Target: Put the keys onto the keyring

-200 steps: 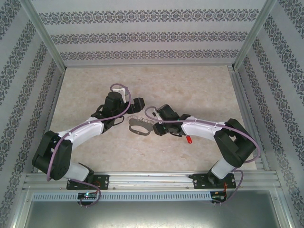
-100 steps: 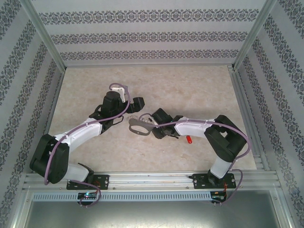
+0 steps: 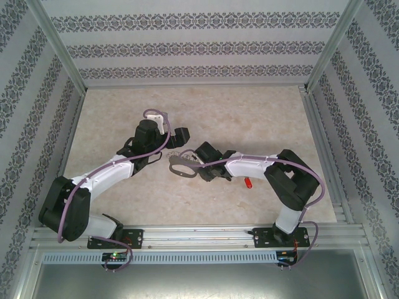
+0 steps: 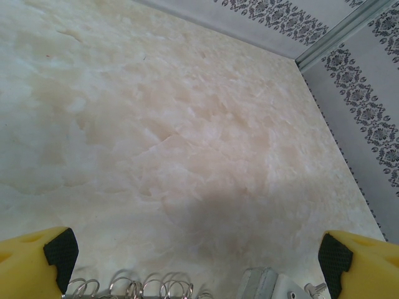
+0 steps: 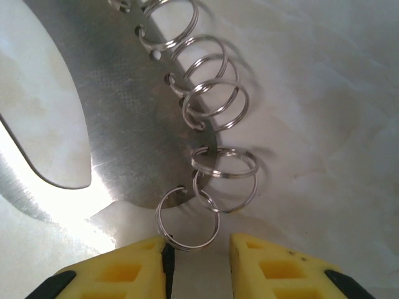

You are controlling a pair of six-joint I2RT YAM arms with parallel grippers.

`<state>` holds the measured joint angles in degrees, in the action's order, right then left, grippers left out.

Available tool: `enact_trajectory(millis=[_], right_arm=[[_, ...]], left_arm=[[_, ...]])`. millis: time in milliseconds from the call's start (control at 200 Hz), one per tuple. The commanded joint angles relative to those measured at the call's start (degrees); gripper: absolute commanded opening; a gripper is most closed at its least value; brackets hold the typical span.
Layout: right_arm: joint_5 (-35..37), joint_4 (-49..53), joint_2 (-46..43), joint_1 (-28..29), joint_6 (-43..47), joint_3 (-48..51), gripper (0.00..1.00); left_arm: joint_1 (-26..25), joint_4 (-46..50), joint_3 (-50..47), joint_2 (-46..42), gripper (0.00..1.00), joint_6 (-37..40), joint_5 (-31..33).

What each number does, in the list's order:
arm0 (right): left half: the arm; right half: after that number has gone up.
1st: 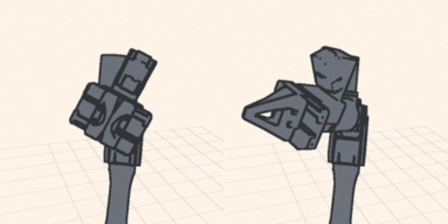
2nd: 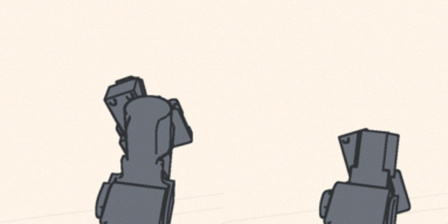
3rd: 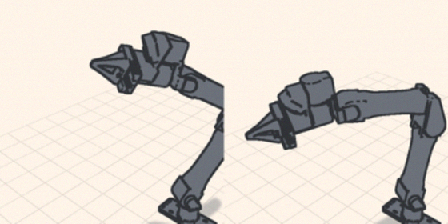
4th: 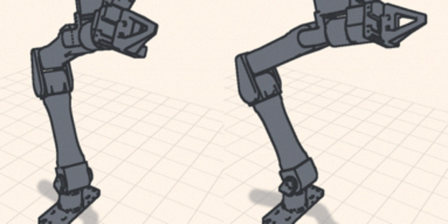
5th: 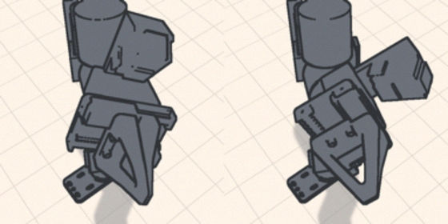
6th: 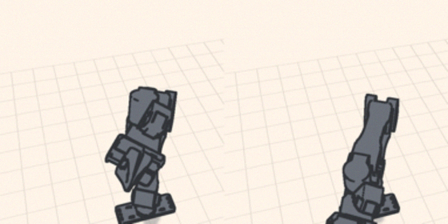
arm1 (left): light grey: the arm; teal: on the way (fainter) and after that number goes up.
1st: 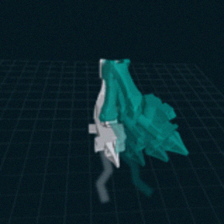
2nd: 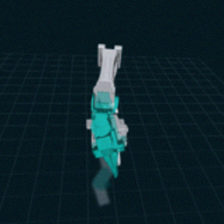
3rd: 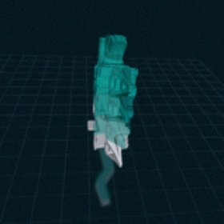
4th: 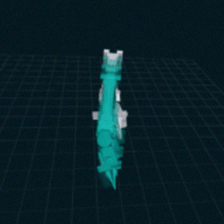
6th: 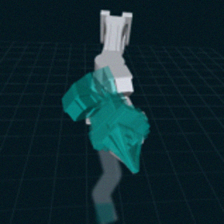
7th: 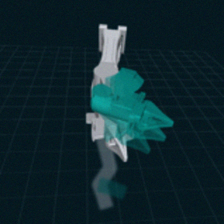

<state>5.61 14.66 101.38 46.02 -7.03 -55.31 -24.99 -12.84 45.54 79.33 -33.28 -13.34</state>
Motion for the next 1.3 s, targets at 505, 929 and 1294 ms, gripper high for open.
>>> enact_trajectory(millis=[505, 929, 1294], right_arm=[[5.1, -3.4, 3.7, 0.0, 1.7, -3.8, 0.28], [5.1, -3.8, 4.7, 0.0, 2.3, -5.2, 0.26], [3.5, -3.5, 2.6, 0.0, 1.9, -3.8, 0.17]], left_arm=[[1.1, -0.5, -0.4, -0.4, 1.0, 0.8, -1.3], [4.0, -0.1, -1.9, -3.0, 1.0, 0.5, -0.7], [4.5, -0.1, -2.1, -3.0, 1.0, 0.4, -0.9]])
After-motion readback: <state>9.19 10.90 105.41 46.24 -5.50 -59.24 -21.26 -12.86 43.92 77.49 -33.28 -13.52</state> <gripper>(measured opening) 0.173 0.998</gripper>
